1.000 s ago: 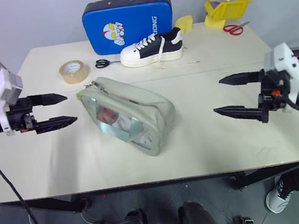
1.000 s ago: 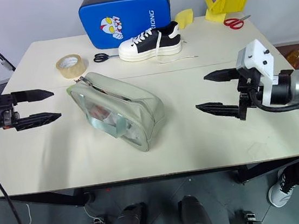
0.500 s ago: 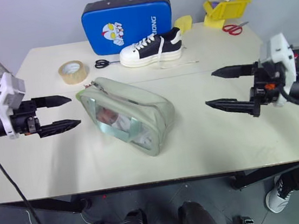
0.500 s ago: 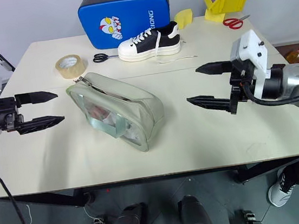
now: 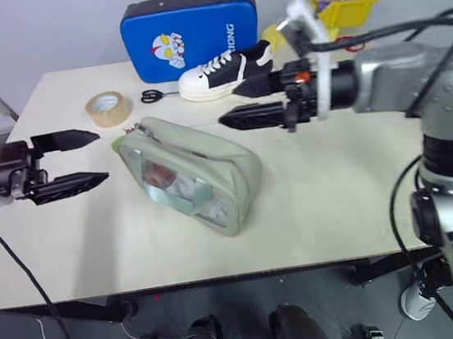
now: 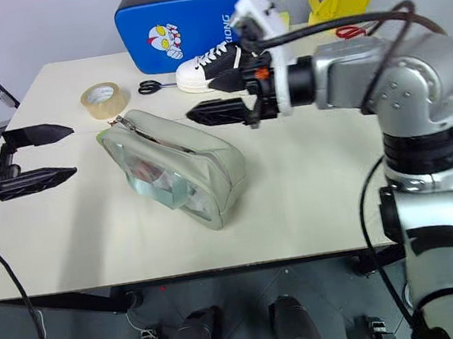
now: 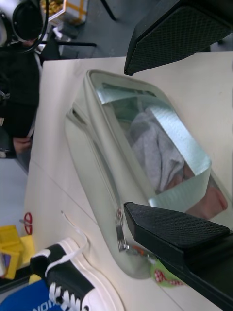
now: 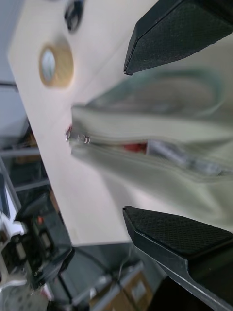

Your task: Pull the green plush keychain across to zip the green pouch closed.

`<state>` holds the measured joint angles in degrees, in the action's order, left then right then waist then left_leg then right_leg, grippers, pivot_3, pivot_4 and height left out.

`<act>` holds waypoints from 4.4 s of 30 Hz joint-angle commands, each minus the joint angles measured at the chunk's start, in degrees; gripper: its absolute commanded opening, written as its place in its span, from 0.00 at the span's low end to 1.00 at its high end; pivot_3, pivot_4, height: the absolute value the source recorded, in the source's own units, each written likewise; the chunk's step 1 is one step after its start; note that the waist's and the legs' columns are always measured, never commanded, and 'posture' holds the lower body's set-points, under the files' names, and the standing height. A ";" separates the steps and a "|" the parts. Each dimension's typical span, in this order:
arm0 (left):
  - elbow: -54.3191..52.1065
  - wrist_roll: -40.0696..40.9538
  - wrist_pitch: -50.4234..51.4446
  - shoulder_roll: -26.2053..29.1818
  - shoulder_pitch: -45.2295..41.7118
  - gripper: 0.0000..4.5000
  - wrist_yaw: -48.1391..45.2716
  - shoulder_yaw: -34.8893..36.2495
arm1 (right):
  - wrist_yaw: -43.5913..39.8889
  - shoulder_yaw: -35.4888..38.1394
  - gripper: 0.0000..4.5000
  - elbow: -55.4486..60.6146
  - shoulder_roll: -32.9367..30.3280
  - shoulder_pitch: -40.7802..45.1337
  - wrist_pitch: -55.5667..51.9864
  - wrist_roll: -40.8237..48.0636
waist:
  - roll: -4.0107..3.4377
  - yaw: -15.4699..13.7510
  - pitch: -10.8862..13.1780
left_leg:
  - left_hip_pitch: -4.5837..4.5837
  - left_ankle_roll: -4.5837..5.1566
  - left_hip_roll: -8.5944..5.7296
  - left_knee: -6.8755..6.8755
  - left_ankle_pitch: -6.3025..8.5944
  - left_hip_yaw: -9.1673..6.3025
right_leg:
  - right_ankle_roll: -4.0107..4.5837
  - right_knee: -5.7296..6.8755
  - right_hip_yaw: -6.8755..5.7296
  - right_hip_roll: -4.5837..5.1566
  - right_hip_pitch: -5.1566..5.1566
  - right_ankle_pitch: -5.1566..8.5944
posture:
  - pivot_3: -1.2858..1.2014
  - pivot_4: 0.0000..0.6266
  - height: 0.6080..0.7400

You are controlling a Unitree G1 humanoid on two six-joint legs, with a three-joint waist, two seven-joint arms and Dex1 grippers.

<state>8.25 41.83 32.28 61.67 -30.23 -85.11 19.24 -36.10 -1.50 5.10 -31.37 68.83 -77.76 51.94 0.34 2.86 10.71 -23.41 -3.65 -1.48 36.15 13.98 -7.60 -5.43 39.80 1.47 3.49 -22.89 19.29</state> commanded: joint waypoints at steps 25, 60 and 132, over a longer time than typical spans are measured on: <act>-0.27 -2.09 -1.50 -0.21 -0.25 1.00 -0.40 -0.50 | -7.21 -22.67 0.01 -1.32 8.23 6.63 10.34 -20.83 | 0.03 1.24 -0.01 | -0.06 -0.13 0.00 0.00 -0.08 -0.07 | -0.01 0.25 0.05 -0.03 -0.24 0.00 | 0.52 0.24 0.99; 0.92 -3.03 -1.41 -0.47 -3.04 1.00 -1.57 -3.20 | -29.38 -27.43 0.24 13.96 -5.23 -6.15 32.28 -42.35 | 0.05 1.16 -0.01 | -0.08 -0.18 0.07 0.05 -0.11 -0.06 | 0.01 0.27 0.04 -0.13 -0.23 -0.02 | 0.52 0.24 0.99; 5.09 -10.49 -6.40 0.11 -9.79 0.01 -2.08 -7.85 | -21.10 -12.80 0.00 23.47 -16.90 -20.08 19.88 -28.51 | 0.31 0.69 0.11 | -0.12 -0.16 0.08 0.11 -0.10 -0.02 | 0.05 0.29 -0.06 -0.25 -0.17 -0.04 | 0.52 0.24 0.99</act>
<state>13.88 28.46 24.22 61.39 -38.40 -87.09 9.02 -57.62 -15.36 27.26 -48.32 48.23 -58.49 22.86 0.66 3.55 10.82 -23.52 -3.81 -1.42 36.27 13.88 -7.59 -5.38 40.09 1.42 3.30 -23.03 19.25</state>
